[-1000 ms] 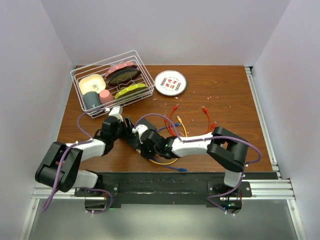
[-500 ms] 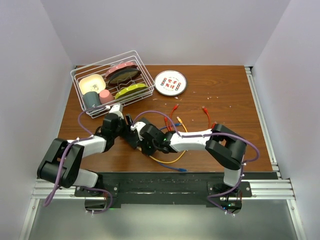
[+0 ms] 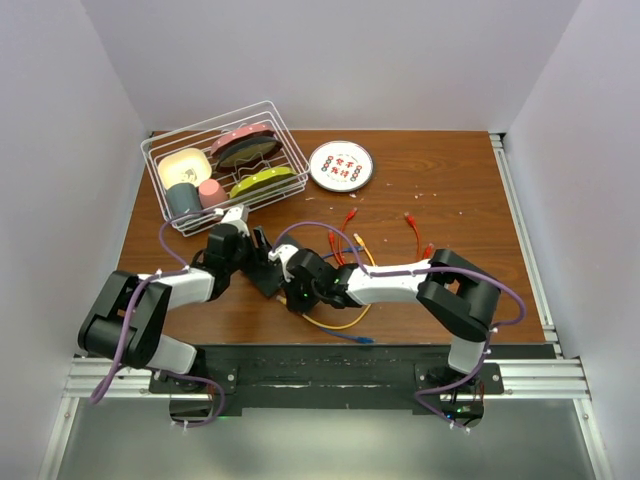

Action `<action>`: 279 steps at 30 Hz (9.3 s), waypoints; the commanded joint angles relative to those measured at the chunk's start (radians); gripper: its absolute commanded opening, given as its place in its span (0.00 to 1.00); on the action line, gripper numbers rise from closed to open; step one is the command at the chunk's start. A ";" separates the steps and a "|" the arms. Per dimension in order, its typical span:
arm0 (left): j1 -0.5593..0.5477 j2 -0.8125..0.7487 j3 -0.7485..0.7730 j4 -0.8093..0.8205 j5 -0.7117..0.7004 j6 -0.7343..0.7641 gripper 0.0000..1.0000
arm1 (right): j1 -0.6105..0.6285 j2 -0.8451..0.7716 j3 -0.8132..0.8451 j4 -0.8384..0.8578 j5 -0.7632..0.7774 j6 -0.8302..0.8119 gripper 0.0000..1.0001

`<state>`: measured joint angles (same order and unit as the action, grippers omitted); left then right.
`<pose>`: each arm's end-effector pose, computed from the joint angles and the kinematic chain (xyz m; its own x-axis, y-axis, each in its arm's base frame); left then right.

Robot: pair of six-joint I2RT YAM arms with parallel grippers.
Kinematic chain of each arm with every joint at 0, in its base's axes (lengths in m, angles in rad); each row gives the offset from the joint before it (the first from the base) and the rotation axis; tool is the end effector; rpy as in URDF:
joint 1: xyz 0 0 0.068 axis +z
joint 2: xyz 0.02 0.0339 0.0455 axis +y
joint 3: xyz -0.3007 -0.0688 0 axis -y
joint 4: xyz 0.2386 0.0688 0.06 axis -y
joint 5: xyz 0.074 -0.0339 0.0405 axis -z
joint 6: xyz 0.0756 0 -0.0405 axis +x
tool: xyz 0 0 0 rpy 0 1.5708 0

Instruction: Insert the plug into the switch port

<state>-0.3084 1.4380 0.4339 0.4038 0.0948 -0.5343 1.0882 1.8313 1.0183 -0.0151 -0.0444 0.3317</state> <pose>0.2666 -0.0924 0.1581 -0.6550 -0.3234 -0.6829 0.0500 0.8833 -0.4662 0.1855 0.3613 0.1618 -0.6159 -0.4746 -0.6288 -0.7385 0.6257 0.2511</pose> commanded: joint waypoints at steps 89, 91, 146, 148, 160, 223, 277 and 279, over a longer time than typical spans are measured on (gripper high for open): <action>0.075 0.107 0.006 0.010 0.269 -0.041 0.58 | 0.058 -0.113 -0.123 0.210 0.261 0.032 0.00; 0.075 0.111 0.008 0.013 0.273 -0.041 0.58 | 0.058 -0.110 -0.121 0.211 0.262 0.029 0.00; 0.075 0.117 -0.043 0.053 0.339 -0.058 0.57 | 0.061 0.019 -0.043 0.287 0.313 0.035 0.00; 0.075 0.114 -0.049 0.053 0.342 -0.056 0.57 | 0.061 0.017 -0.041 0.291 0.314 0.027 0.00; 0.075 0.114 -0.075 0.058 0.364 -0.050 0.53 | 0.061 0.040 0.000 0.293 0.313 0.013 0.00; -0.060 0.139 -0.218 0.132 0.484 -0.194 0.00 | -0.037 0.183 0.212 0.382 0.261 -0.052 0.00; -0.222 0.107 0.434 -0.241 0.105 0.106 0.63 | -0.424 -0.436 -0.216 0.059 0.218 0.190 0.89; -0.222 0.090 0.439 -0.249 0.094 0.103 0.63 | -0.425 -0.351 -0.186 0.069 0.218 0.181 0.84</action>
<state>-0.5304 1.5482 0.8276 0.1535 0.2188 -0.4301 0.6655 1.3750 0.7761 0.0284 0.1654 0.5228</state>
